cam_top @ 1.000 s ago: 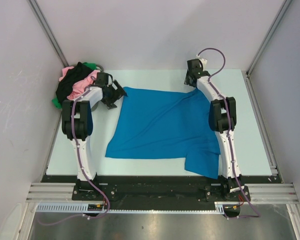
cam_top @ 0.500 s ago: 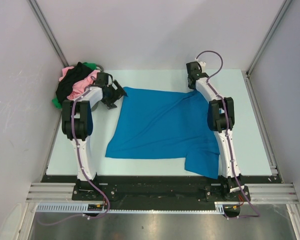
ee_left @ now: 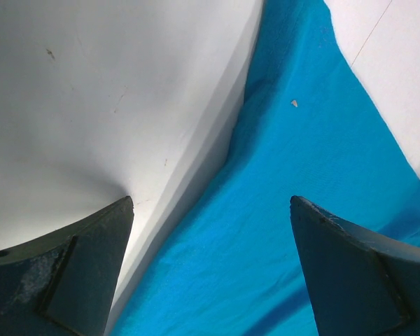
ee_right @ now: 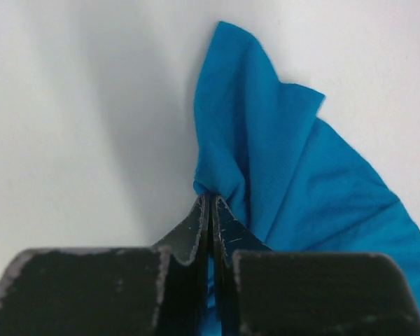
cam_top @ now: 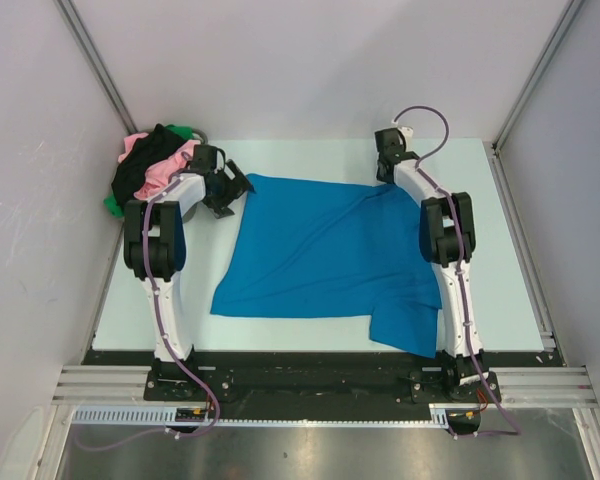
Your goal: Fold and stack the t-shirts
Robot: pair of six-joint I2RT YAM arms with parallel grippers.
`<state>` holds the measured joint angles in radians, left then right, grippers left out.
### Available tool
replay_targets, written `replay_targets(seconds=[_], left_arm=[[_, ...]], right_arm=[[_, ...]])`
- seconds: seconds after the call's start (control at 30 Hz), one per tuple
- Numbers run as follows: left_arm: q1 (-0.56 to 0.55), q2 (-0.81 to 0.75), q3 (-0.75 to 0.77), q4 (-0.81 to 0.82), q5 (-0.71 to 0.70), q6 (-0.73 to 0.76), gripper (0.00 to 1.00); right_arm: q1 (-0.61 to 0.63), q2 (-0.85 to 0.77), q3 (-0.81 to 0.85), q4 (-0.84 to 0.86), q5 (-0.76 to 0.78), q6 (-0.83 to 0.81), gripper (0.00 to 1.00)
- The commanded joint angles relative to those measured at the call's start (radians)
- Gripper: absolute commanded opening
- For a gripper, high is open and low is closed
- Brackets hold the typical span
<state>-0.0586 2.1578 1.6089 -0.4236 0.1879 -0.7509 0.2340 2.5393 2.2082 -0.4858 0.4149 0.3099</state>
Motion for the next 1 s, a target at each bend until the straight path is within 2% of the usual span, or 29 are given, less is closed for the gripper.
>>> replay_targets(seconds=[0.0, 0.13, 0.17, 0.23, 0.3, 0.33, 0.37, 0.4, 0.43, 0.47, 0.53, 0.6, 0.63, 0.67, 0.73, 0.83, 0.97], left_arm=[[0.003, 0.025, -0.015, 0.008, -0.002, 0.015, 1.00], [0.005, 0.020, -0.017, 0.006, -0.008, 0.016, 1.00], [0.005, 0.022, -0.018, 0.006, -0.007, 0.016, 1.00], [0.005, 0.020, -0.021, 0.009, -0.007, 0.016, 1.00], [0.005, 0.022, -0.023, 0.011, -0.005, 0.016, 1.00], [0.005, 0.022, -0.021, 0.011, -0.005, 0.015, 1.00], [0.005, 0.022, -0.021, 0.009, -0.007, 0.015, 1.00], [0.005, 0.022, -0.023, 0.009, -0.007, 0.013, 1.00], [0.005, 0.020, -0.023, 0.009, -0.008, 0.015, 1.00], [0.005, 0.020, -0.023, 0.008, -0.008, 0.015, 1.00], [0.005, 0.017, -0.023, 0.005, -0.015, 0.018, 1.00], [0.006, 0.013, -0.024, 0.005, -0.019, 0.019, 1.00], [0.008, 0.011, -0.024, 0.003, -0.019, 0.019, 1.00], [0.008, 0.010, -0.024, 0.005, -0.018, 0.019, 1.00], [0.006, 0.010, -0.027, 0.006, -0.021, 0.021, 1.00], [0.006, 0.013, -0.027, 0.006, -0.019, 0.018, 1.00], [0.005, 0.016, -0.030, 0.009, -0.018, 0.016, 1.00]], right_arm=[[0.010, -0.223, -0.183, 0.267, -0.060, 0.029, 0.00], [0.013, -0.326, -0.329, 0.427, -0.064, 0.063, 0.00], [0.011, -0.373, -0.425, 0.472, -0.064, 0.072, 0.00], [0.005, -0.411, -0.510, 0.622, -0.059, 0.106, 0.00], [0.002, -0.404, -0.532, 0.673, -0.080, 0.120, 0.00], [0.002, -0.381, -0.504, 0.658, -0.087, 0.113, 0.27], [0.004, -0.304, -0.455, 0.542, -0.076, 0.126, 0.65], [0.007, -0.260, -0.311, 0.476, -0.073, 0.127, 0.92], [0.004, -0.217, -0.244, 0.396, -0.085, 0.129, 1.00], [-0.007, -0.173, -0.172, 0.277, -0.111, 0.156, 1.00], [-0.021, -0.143, -0.133, 0.236, -0.136, 0.195, 1.00], [-0.051, -0.228, -0.212, 0.311, -0.154, 0.227, 1.00], [-0.058, -0.264, -0.331, 0.353, -0.146, 0.227, 1.00], [-0.065, -0.298, -0.376, 0.422, -0.133, 0.222, 1.00], [-0.090, -0.362, -0.430, 0.405, -0.134, 0.213, 1.00], [-0.113, -0.356, -0.365, 0.266, -0.125, 0.199, 1.00], [-0.121, -0.289, -0.268, 0.173, -0.189, 0.175, 1.00]])
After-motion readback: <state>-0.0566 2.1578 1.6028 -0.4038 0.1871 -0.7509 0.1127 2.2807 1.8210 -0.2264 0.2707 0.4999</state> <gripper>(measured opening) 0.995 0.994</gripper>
